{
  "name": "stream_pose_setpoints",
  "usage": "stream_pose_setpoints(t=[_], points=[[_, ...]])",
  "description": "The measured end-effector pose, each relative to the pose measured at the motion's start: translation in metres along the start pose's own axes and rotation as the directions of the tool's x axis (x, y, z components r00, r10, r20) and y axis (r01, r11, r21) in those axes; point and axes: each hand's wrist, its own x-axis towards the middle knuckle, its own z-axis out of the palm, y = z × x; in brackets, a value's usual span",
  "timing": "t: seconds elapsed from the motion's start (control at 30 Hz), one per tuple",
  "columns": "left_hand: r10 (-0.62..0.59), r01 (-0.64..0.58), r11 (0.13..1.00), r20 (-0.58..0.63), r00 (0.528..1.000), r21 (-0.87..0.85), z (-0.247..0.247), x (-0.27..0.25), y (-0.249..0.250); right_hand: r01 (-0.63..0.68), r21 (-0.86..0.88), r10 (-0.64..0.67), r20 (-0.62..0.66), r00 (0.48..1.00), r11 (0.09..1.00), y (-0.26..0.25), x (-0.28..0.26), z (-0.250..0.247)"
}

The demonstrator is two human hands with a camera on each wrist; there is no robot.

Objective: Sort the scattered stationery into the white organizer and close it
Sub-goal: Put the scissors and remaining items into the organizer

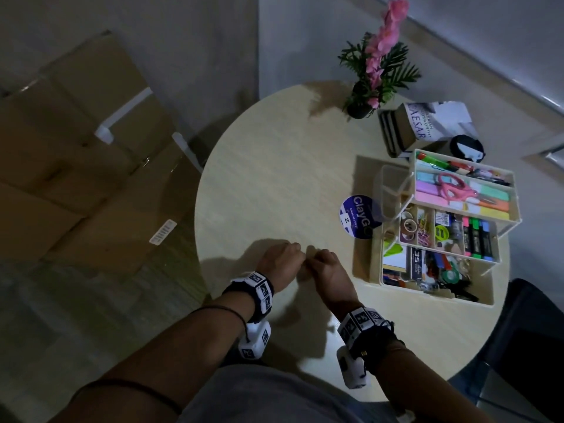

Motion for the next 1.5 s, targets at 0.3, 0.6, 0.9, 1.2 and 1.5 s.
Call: stream_pose_setpoints(t=[0.3,0.6,0.9,1.2,1.5], points=[[0.0,-0.009,0.989,-0.059,0.998,-0.149,0.001,-0.005,-0.033,-0.071,0.037,0.072,-0.044,0.996,0.997,0.012,0.01,0.008],[0.036,-0.039,0.998,0.06,0.998,0.053,-0.012,0.003,-0.035,-0.319,0.882,0.578,0.067,0.813,0.347,0.02,-0.017,-0.014],[0.087,-0.092,0.994,0.092,0.992,0.058,-0.008,-0.001,-0.017,-0.395,0.827,0.457,0.553,0.696,-0.399,0.001,-0.023,-0.02],[0.1,-0.105,0.848,-0.038,0.994,-0.519,-0.008,0.003,0.024,-0.393,0.834,0.387,0.534,0.752,-0.387,-0.008,-0.014,-0.016],[-0.01,0.003,0.973,-0.027,1.0,-0.231,0.001,0.017,0.023,-0.353,0.503,0.443,-0.068,0.894,0.789,0.033,0.0,-0.029]])
